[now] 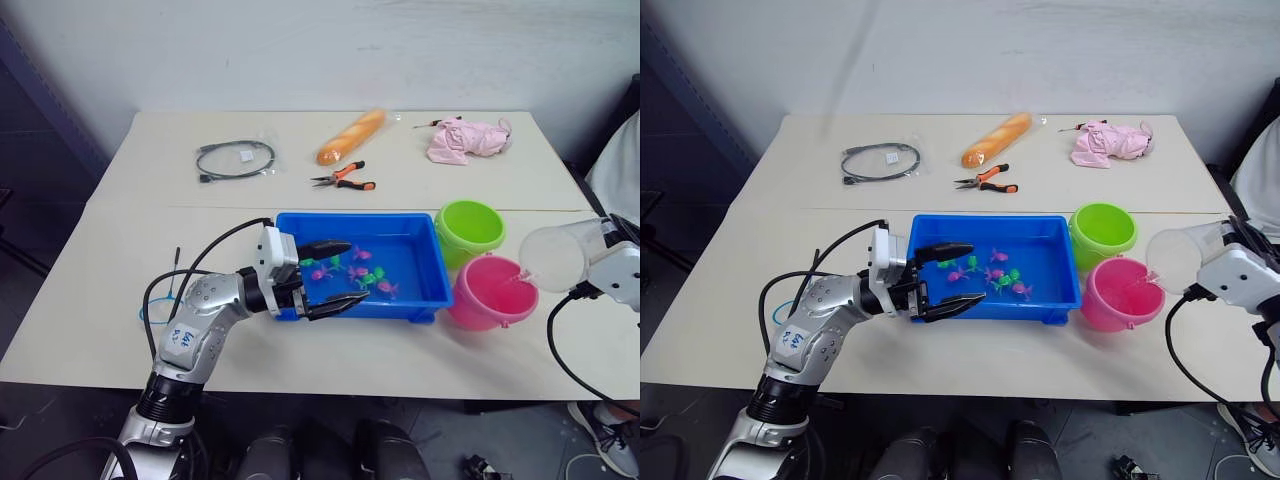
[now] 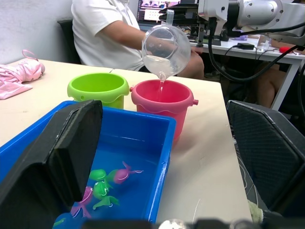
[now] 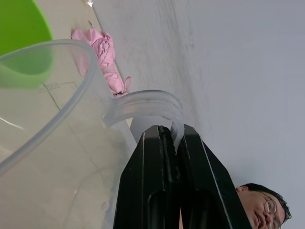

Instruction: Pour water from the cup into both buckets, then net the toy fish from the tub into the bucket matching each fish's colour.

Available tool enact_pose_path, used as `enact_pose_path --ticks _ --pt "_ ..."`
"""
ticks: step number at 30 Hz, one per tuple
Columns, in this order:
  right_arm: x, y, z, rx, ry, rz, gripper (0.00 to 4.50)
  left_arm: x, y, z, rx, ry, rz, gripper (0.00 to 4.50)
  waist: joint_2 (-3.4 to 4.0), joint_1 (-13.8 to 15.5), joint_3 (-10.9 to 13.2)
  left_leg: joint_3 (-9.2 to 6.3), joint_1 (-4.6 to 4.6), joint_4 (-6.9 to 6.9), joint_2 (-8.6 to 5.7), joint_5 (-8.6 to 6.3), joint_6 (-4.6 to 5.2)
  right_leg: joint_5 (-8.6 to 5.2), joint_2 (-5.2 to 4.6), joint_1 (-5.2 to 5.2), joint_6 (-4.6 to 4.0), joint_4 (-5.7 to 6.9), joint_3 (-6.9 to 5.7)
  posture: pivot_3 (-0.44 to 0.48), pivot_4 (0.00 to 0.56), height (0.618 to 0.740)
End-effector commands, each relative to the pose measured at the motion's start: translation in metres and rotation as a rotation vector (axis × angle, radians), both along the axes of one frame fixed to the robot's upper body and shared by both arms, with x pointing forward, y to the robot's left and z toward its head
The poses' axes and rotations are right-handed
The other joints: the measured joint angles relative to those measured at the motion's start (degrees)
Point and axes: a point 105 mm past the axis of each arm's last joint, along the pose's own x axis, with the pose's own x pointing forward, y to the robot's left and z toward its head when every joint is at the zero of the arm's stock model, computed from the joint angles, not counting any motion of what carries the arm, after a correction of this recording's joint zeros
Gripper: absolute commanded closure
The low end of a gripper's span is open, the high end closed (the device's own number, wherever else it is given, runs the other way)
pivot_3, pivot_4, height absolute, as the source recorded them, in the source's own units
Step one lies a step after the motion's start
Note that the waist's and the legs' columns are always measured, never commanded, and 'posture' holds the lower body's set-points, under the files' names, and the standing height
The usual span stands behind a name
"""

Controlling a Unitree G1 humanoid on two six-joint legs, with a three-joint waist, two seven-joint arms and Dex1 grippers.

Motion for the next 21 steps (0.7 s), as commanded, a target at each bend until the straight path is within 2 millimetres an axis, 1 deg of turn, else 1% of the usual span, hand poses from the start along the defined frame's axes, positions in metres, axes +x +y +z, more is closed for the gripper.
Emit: enact_pose_path --ticks 1,5,7,10,13,16,19,21 --pt "-0.004 0.006 0.011 -0.021 -0.056 0.019 4.48 -0.003 -0.001 0.004 -0.011 -0.026 -0.006 0.00 0.00 0.0 0.0 0.00 0.00 0.00 0.00 0.00 0.00 0.00 0.00 0.00 0.00 0.00 0.00 0.000 0.150 0.740" --pt "-0.005 0.006 0.010 -0.016 -0.058 0.022 4.48 -0.003 -0.001 0.003 -0.009 -0.024 -0.003 0.00 0.00 0.0 0.0 0.00 0.00 0.00 0.00 0.00 0.00 0.00 0.00 0.00 0.00 0.00 0.00 0.000 0.150 0.740" --pt "-0.006 0.005 0.009 0.013 -0.058 0.019 4.48 -0.003 0.000 0.002 -0.008 -0.023 -0.001 0.00 0.00 0.0 0.0 0.00 0.01 0.00 0.00 0.00 0.00 0.00 0.00 0.00 0.00 0.00 0.00 0.000 0.150 0.740" --pt "-0.009 -0.004 0.010 0.181 -0.088 -0.011 4.48 -0.003 0.001 0.002 -0.007 -0.022 0.001 0.00 0.00 0.0 0.0 -0.01 0.01 0.00 0.01 0.00 0.00 0.00 0.00 0.01 0.00 0.00 0.00 0.000 0.150 0.740" --pt "-0.015 -0.017 0.017 0.339 -0.142 -0.063 4.48 -0.002 0.002 0.002 -0.005 -0.023 0.006 0.00 0.00 0.0 0.0 -0.02 0.00 0.02 0.01 0.00 0.00 0.00 0.00 0.01 0.00 0.01 0.00 0.000 0.150 0.740" --pt "-0.020 -0.029 0.024 0.567 -0.191 -0.082 4.48 -0.001 0.005 0.002 -0.004 -0.023 0.017 0.00 0.01 0.0 0.0 -0.03 -0.01 0.02 0.01 0.01 0.01 0.00 -0.02 0.01 0.00 0.02 -0.01 0.000 0.150 0.740" --pt "-0.018 -0.036 0.028 0.806 -0.201 -0.071 4.48 0.001 0.007 0.002 -0.004 -0.021 0.026 0.00 0.01 -0.1 0.0 -0.05 -0.01 0.02 0.02 0.01 0.01 0.00 -0.06 0.01 0.00 0.02 -0.01 0.000 0.150 0.740" --pt "-0.014 -0.040 0.034 0.877 -0.197 -0.092 4.48 0.002 0.009 0.003 -0.008 -0.020 0.036 0.00 0.01 -0.3 0.0 -0.05 0.00 0.01 0.04 0.00 0.02 0.00 -0.08 0.01 -0.01 0.03 0.00 0.000 0.150 0.740"
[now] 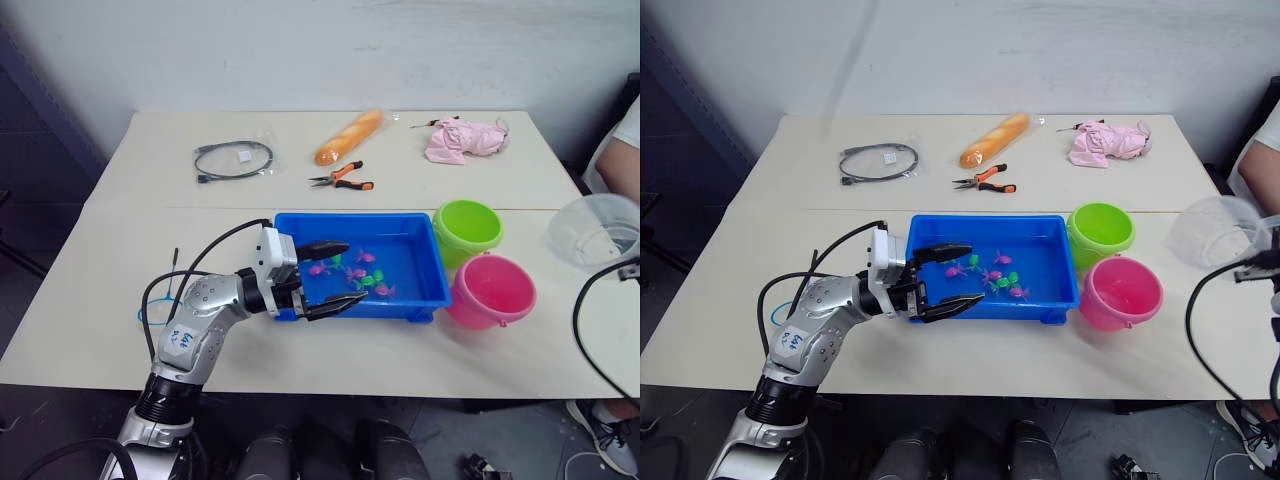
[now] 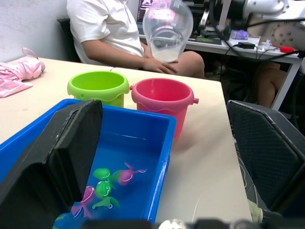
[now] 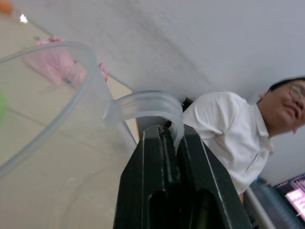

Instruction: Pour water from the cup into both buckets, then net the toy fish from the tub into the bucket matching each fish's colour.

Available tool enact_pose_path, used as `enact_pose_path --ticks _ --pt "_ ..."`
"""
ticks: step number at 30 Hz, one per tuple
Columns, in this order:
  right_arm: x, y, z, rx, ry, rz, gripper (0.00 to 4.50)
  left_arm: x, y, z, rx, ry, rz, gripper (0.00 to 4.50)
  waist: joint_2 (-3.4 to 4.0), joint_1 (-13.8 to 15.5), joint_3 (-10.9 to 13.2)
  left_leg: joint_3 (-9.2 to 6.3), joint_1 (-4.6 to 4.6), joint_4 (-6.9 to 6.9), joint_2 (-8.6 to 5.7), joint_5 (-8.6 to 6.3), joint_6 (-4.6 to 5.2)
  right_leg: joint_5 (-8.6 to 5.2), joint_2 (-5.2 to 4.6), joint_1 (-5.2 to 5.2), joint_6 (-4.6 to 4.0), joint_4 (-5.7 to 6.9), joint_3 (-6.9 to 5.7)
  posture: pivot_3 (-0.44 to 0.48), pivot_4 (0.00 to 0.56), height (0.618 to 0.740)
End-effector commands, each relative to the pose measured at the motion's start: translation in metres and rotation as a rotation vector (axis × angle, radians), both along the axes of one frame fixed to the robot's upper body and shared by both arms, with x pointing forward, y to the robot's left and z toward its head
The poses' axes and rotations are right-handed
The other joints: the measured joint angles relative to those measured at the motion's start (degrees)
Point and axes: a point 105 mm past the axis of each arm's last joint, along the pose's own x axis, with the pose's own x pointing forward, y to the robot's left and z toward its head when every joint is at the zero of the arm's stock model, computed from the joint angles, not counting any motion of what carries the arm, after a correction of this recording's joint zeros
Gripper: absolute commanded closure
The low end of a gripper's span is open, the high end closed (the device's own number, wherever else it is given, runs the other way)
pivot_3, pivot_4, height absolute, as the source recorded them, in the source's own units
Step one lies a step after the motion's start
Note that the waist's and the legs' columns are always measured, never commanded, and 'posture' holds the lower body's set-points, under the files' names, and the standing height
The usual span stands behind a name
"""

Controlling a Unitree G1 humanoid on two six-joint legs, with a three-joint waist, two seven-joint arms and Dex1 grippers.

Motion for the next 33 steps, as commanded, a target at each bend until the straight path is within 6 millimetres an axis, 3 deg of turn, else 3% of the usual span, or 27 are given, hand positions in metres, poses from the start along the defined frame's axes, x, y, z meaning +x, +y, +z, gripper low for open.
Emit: enact_pose_path --ticks 1,4,11,17,25,33 --pt "0.000 -0.005 0.022 0.120 -0.030 -0.008 4.48 0.002 0.006 0.006 -0.016 -0.024 0.028 0.00 0.00 -0.2 0.0 0.00 -0.01 -0.01 0.01 0.00 0.00 0.00 -0.01 0.00 0.00 0.00 -0.01 0.000 0.150 0.740" --pt "0.014 -0.010 0.029 0.148 0.059 -0.079 4.48 0.009 0.009 0.011 -0.035 -0.024 0.065 0.00 0.05 -0.4 0.0 0.01 -0.03 -0.01 -0.01 0.00 0.04 0.00 -0.04 -0.03 -0.01 0.03 0.00 0.000 0.150 0.740" --pt "0.058 0.012 0.050 0.029 0.144 -0.012 4.48 0.024 0.014 0.017 -0.052 -0.020 0.150 0.00 -0.01 -0.9 0.0 0.02 -0.05 0.01 -0.01 0.00 0.06 0.00 -0.03 -0.03 -0.01 0.00 -0.03 0.000 0.150 0.740" --pt "0.086 0.029 0.056 -0.220 0.173 -0.016 4.48 0.028 0.016 0.017 -0.051 -0.014 0.206 0.00 -0.02 -1.0 0.0 0.05 -0.12 -0.01 -0.03 0.01 0.07 0.02 0.00 -0.07 0.03 0.05 -0.06 0.000 0.150 0.740" --pt "0.102 0.054 0.053 -0.533 0.146 -0.006 4.48 0.029 0.018 0.015 -0.046 -0.008 0.248 0.00 -0.04 -1.0 0.0 0.06 -0.13 -0.01 -0.05 0.03 0.07 0.04 0.01 -0.06 0.06 0.03 -0.08 0.000 0.150 0.740" --pt "0.105 0.066 0.051 -0.705 0.059 -0.022 4.48 0.029 0.014 0.022 -0.084 -0.044 0.248 0.00 -0.04 -1.0 0.0 0.07 -0.12 -0.01 -0.04 0.05 0.02 0.04 0.05 -0.06 0.07 0.01 -0.08 0.000 0.150 0.740"
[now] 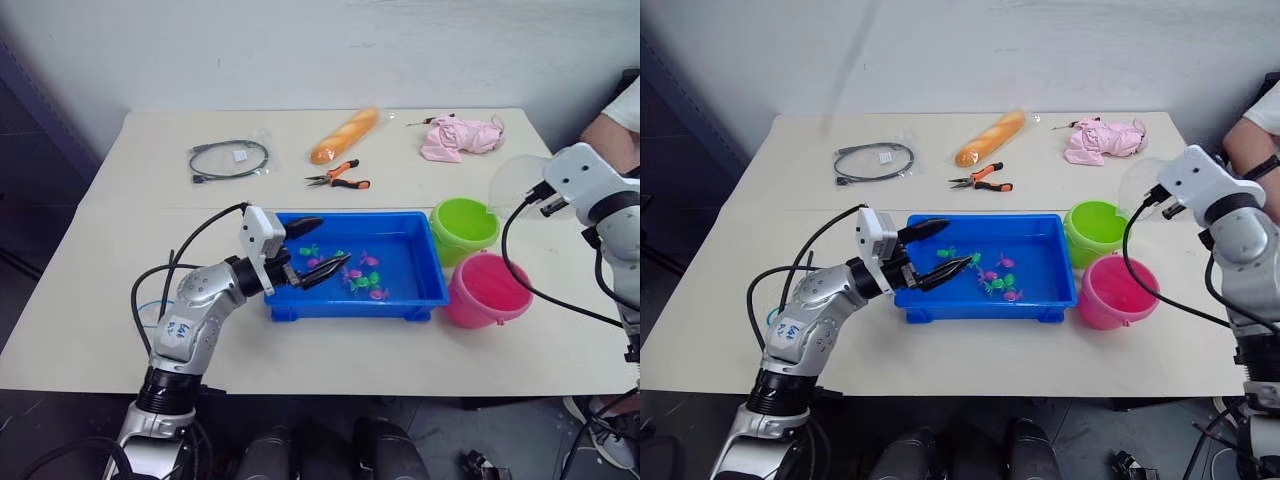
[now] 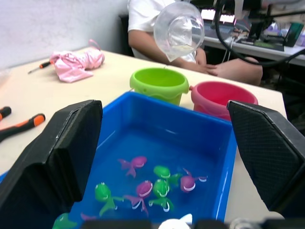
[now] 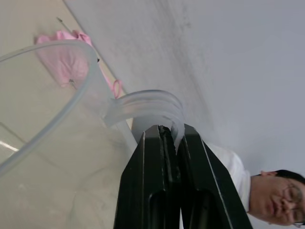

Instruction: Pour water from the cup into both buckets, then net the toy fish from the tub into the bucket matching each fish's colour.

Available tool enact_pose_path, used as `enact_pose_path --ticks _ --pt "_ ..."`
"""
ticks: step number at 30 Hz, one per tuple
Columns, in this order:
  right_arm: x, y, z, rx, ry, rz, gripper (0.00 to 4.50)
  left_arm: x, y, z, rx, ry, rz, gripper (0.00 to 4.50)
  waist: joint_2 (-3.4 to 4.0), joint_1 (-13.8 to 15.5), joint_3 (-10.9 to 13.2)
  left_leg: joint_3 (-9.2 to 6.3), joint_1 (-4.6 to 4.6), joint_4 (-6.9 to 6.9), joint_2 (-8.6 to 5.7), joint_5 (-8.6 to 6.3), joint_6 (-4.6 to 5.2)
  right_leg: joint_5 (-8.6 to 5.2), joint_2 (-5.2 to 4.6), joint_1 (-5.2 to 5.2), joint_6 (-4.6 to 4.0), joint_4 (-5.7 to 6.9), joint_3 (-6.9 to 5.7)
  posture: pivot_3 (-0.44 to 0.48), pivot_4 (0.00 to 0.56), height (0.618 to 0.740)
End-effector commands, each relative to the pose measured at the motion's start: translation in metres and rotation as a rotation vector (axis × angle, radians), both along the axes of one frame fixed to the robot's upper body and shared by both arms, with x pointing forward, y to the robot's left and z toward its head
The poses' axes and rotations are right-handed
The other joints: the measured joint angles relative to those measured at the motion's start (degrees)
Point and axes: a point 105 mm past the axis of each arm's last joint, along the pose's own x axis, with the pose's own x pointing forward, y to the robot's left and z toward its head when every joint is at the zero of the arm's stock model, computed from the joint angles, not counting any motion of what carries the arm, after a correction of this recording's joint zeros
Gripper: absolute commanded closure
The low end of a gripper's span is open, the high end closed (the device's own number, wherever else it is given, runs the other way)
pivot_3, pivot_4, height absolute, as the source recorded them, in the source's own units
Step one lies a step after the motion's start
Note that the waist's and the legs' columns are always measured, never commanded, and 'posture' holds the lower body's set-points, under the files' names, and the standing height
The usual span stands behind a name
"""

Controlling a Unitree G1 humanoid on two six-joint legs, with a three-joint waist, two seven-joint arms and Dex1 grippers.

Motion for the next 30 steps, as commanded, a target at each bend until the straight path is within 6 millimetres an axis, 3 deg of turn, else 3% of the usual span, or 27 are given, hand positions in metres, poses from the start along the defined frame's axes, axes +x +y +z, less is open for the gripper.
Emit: enact_pose_path --ticks 1,13,30 --pt "-0.004 0.005 0.018 -0.107 -0.104 0.004 4.48 -0.002 -0.001 0.011 -0.014 -0.060 0.005 0.00 0.00 0.0 0.0 0.00 0.00 0.00 0.00 0.00 0.00 0.00 0.00 0.00 0.00 0.00 0.01 0.000 0.150 0.740" --pt "0.004 0.028 0.011 -0.400 -0.153 0.047 4.48 -0.002 -0.005 0.010 -0.019 -0.060 -0.001 0.00 0.00 -0.1 0.0 0.01 0.01 -0.01 0.03 0.04 -0.08 0.00 0.01 0.00 0.00 0.00 0.02 0.000 0.150 0.740" --pt "-0.001 0.029 0.009 -0.498 -0.277 0.074 4.48 -0.005 -0.009 0.007 -0.034 -0.066 0.003 0.00 -0.01 -0.1 0.0 0.00 0.01 -0.01 0.03 0.05 -0.10 0.00 0.03 0.00 0.00 0.00 0.03 0.000 0.150 0.740"
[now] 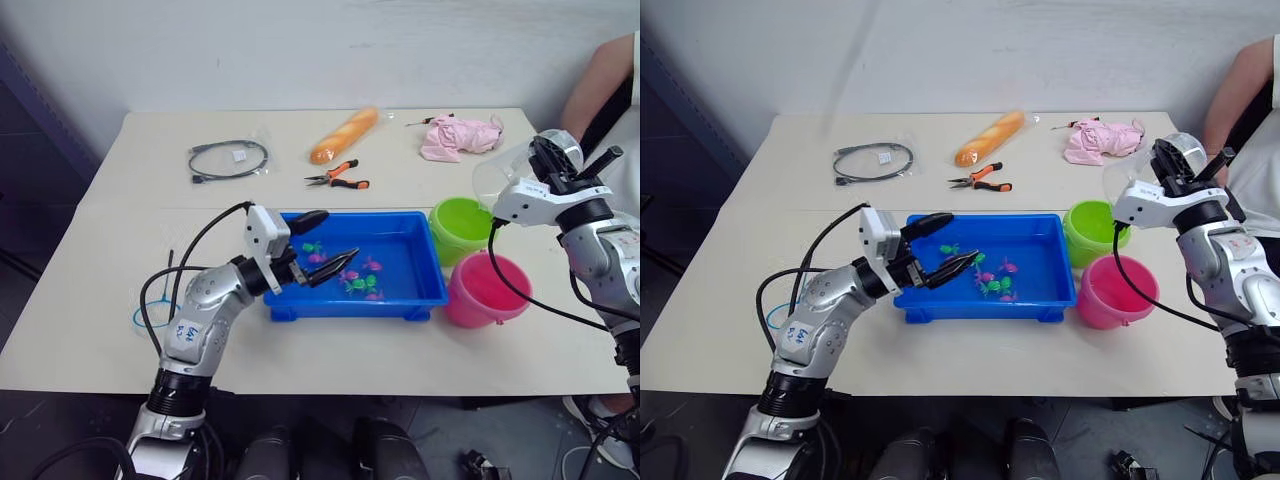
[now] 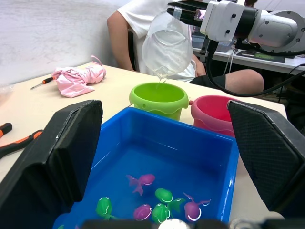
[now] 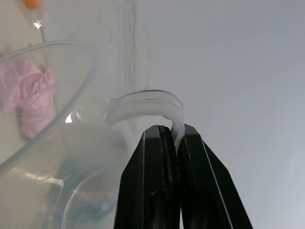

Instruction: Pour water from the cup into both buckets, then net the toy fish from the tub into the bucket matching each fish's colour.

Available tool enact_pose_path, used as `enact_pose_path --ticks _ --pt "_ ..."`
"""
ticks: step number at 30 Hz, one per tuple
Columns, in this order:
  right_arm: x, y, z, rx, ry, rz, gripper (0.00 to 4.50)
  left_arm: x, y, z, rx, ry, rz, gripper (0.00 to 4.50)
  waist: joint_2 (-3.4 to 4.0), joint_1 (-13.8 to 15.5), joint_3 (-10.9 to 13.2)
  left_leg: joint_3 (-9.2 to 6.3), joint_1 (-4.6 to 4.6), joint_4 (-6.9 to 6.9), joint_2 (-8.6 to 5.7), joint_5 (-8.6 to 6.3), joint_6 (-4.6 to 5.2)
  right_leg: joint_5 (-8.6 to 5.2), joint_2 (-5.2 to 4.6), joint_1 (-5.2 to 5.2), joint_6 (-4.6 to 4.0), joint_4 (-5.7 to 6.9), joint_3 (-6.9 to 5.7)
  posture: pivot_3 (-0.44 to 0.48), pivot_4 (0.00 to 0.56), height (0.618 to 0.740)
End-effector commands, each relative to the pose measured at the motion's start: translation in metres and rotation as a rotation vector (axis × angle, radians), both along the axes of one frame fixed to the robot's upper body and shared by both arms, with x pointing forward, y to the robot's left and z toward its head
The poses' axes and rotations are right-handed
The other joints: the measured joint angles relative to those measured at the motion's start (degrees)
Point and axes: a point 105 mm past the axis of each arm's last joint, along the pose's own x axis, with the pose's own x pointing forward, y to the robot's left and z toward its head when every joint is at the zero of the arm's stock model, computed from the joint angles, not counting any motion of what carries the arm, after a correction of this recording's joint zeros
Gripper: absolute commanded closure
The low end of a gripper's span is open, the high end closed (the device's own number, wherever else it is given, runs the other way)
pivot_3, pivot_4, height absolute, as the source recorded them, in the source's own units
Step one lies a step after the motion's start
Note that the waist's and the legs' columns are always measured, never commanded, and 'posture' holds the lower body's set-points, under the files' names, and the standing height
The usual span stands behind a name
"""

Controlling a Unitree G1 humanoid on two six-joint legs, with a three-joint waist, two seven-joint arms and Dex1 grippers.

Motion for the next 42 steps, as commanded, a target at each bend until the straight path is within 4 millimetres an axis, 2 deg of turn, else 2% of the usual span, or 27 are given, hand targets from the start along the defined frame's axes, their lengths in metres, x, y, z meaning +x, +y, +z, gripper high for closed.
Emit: enact_pose_path --ticks 1,7,10,13,17,18,21,23,26,31,33,38,42 --pt "-0.005 -0.007 0.012 -0.001 -0.065 -0.010 4.48 -0.004 -0.002 0.004 -0.008 -0.034 -0.003 0.00 0.00 0.0 0.0 0.00 0.00 0.00 0.00 0.00 0.00 0.00 0.00 0.00 0.00 0.00 0.00 0.000 0.150 0.740" --pt "-0.002 -0.013 0.005 0.139 -0.040 -0.009 4.48 -0.005 -0.001 0.004 -0.009 -0.036 0.001 0.00 0.00 0.0 0.0 0.00 0.01 0.00 0.01 0.01 -0.01 0.00 0.01 0.00 0.00 0.00 0.00 0.000 0.150 0.740" --pt "-0.007 -0.031 0.018 0.445 -0.074 0.007 4.48 -0.006 0.001 0.004 -0.007 -0.037 0.002 0.00 -0.01 0.0 0.0 -0.01 0.00 0.00 0.02 0.01 -0.01 0.00 0.03 0.00 0.00 0.02 0.00 0.000 0.150 0.740" --pt "-0.012 -0.048 0.021 0.736 -0.060 0.043 4.48 -0.006 0.003 0.004 -0.004 -0.037 0.005 0.00 -0.02 0.1 0.0 -0.02 0.00 0.00 0.01 0.01 0.00 0.00 0.08 0.02 0.00 0.06 -0.02 0.000 0.150 0.740" --pt "-0.034 -0.094 0.024 1.206 -0.127 0.036 4.48 -0.007 0.007 0.004 -0.004 -0.034 0.011 0.00 -0.02 0.4 0.0 -0.11 -0.05 0.01 0.01 0.03 0.04 0.02 0.00 0.04 0.03 0.08 -0.05 0.000 0.150 0.740" --pt "-0.039 -0.103 0.018 1.371 -0.122 0.056 4.48 -0.008 0.007 0.004 -0.005 -0.031 0.007 0.00 -0.02 0.4 0.0 -0.13 -0.07 0.01 0.01 0.03 0.06 0.03 -0.03 0.05 0.04 0.07 -0.05 0.000 0.150 0.740" --pt "-0.057 -0.125 -0.006 1.677 -0.135 0.067 4.48 -0.017 0.008 0.003 -0.003 -0.019 -0.043 0.00 -0.01 0.2 0.0 -0.15 -0.07 -0.01 0.02 0.01 0.08 0.03 -0.07 0.05 0.04 0.07 -0.04 0.000 0.150 0.740" --pt "-0.068 -0.136 -0.019 1.772 -0.166 0.037 4.48 -0.023 0.009 0.002 0.003 -0.013 -0.073 0.00 -0.01 0.2 0.0 -0.17 -0.07 -0.04 0.05 0.00 0.08 0.03 -0.07 0.06 0.03 0.06 -0.05 0.000 0.150 0.740" --pt "-0.077 -0.143 -0.060 1.950 -0.214 0.011 4.48 -0.034 0.003 0.005 -0.036 -0.004 -0.132 0.00 -0.01 0.1 0.0 -0.13 -0.05 -0.04 0.04 0.00 0.09 0.04 -0.07 0.05 0.03 0.05 -0.03 0.000 0.150 0.740" --pt "-0.075 -0.141 -0.115 2.067 -0.225 -0.089 4.48 -0.042 -0.008 0.003 -0.029 0.000 -0.192 0.00 0.05 -0.3 0.0 0.03 0.09 -0.07 0.02 -0.01 0.11 0.04 -0.04 0.03 0.02 0.05 0.11 0.000 0.150 0.740" --pt "-0.074 -0.137 -0.130 2.075 -0.220 -0.124 4.48 -0.042 -0.010 0.004 -0.027 -0.004 -0.200 0.00 0.05 -0.3 0.0 0.02 0.08 -0.07 0.02 -0.01 0.11 0.04 -0.02 0.02 0.02 0.05 0.10 0.000 0.150 0.740" --pt "-0.069 -0.128 -0.150 2.066 -0.191 -0.156 4.48 -0.041 -0.010 0.006 -0.002 -0.022 -0.210 0.00 0.06 -0.2 0.0 0.02 0.05 -0.06 -0.01 0.00 0.12 0.04 -0.02 0.02 0.02 0.07 0.11 0.000 0.150 0.740" --pt "-0.068 -0.128 -0.154 2.004 -0.168 -0.179 4.48 -0.040 -0.007 0.005 0.009 -0.027 -0.200 0.00 0.06 -0.2 0.0 0.00 0.06 -0.06 -0.01 0.00 0.12 0.04 -0.03 0.02 0.02 0.05 0.10 0.000 0.150 0.740"
